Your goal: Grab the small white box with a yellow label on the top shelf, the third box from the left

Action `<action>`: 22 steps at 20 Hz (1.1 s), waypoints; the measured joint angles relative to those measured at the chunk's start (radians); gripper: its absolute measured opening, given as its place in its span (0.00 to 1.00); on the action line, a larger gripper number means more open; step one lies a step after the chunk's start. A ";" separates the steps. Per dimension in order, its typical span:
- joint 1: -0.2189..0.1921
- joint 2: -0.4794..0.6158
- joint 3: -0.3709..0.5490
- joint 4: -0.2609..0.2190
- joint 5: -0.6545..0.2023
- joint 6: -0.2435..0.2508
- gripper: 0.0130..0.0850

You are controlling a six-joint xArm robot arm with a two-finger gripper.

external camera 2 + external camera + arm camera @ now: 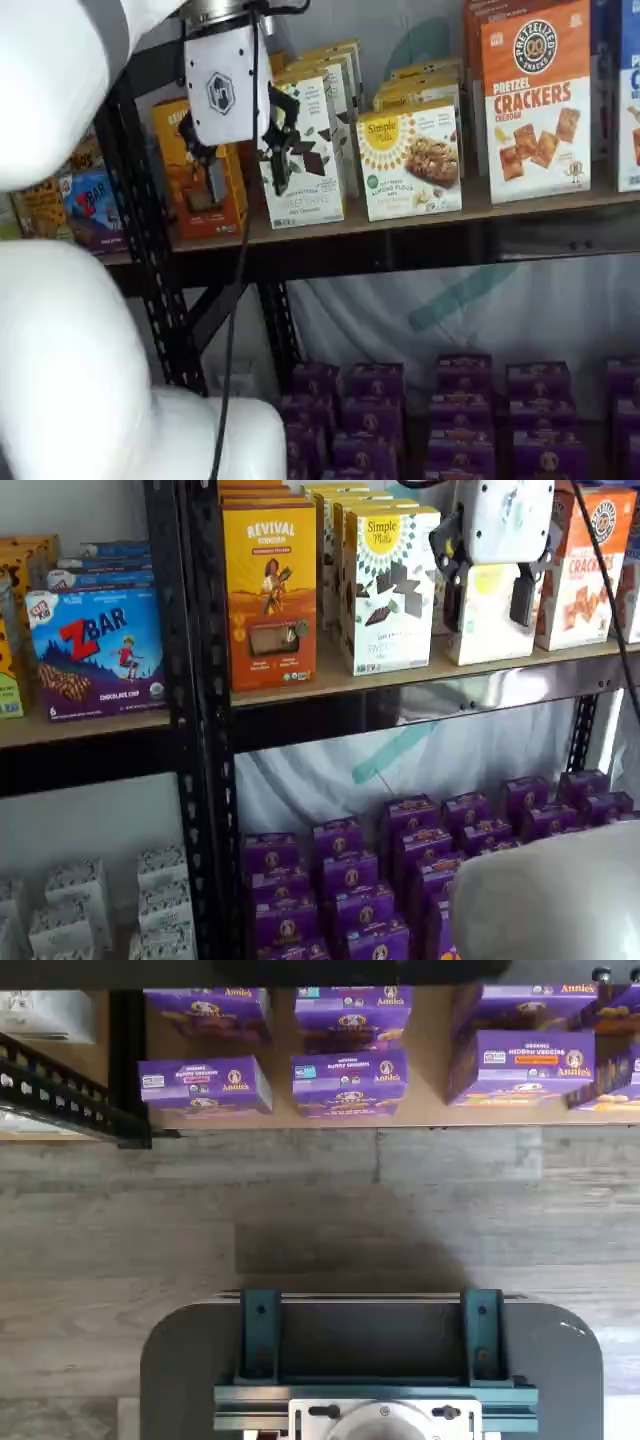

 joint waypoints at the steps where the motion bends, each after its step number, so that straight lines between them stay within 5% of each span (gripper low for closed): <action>1: -0.004 0.002 -0.002 0.005 0.004 -0.002 1.00; 6: -0.024 0.003 -0.001 0.023 0.006 -0.014 1.00; 11: -0.014 -0.022 0.035 -0.024 -0.076 -0.023 1.00; 22: -0.246 0.099 0.022 -0.016 -0.292 -0.249 1.00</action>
